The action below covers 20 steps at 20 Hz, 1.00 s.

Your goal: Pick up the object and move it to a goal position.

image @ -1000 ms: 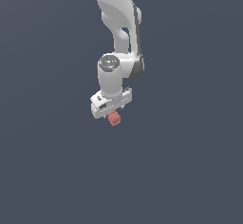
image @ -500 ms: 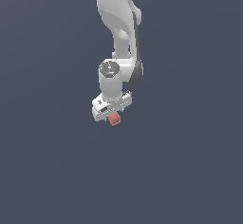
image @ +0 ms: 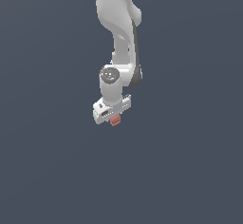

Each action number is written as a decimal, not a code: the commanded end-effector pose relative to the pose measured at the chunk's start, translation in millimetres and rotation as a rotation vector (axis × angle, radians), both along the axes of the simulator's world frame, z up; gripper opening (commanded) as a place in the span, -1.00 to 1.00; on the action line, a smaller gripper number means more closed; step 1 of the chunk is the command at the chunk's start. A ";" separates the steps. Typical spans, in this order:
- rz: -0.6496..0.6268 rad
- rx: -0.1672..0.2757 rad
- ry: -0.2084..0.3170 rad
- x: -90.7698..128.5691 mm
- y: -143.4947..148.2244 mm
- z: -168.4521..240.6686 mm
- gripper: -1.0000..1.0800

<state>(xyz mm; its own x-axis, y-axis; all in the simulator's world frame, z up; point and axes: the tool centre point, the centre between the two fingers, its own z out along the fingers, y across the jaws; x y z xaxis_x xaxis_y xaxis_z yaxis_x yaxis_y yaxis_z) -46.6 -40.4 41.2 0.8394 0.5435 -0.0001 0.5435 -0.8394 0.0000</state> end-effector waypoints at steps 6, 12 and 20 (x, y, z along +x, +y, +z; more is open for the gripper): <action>0.000 0.000 0.000 0.1 0.2 -0.8 -1.00; 0.000 0.000 -0.001 -1.1 -1.3 1.2 -1.00; 0.000 0.000 -0.001 -20.9 -17.1 16.5 -1.00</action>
